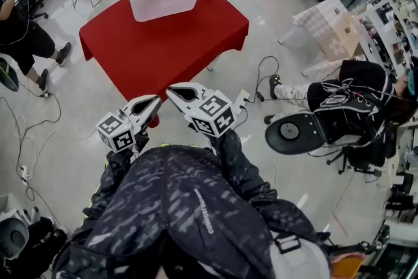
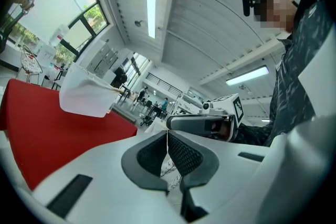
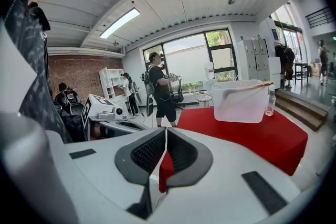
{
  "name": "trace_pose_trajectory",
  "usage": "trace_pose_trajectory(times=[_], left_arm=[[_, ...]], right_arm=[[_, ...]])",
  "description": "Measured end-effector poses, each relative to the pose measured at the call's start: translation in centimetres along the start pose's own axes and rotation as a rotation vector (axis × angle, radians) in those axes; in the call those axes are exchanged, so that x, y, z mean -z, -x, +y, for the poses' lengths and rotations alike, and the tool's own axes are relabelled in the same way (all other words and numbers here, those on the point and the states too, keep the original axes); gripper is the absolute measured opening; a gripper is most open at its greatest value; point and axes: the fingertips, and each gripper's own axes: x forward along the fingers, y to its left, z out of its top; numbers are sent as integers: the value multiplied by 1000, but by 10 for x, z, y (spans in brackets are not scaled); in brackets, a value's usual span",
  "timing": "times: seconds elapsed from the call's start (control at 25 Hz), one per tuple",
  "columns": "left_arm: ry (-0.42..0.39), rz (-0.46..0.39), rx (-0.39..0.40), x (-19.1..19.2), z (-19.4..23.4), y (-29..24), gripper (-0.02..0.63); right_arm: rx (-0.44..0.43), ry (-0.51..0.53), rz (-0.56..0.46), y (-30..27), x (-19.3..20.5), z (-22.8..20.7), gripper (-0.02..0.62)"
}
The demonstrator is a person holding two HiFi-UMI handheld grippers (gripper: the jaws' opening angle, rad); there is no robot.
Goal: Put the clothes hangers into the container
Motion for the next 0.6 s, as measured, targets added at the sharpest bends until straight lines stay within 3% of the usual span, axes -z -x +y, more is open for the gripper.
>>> trace_pose_trajectory(times=[0.6], left_arm=[[-9, 1, -21, -8, 16, -9, 12]], right_arm=[[-42, 46, 31, -11, 1, -3, 23]])
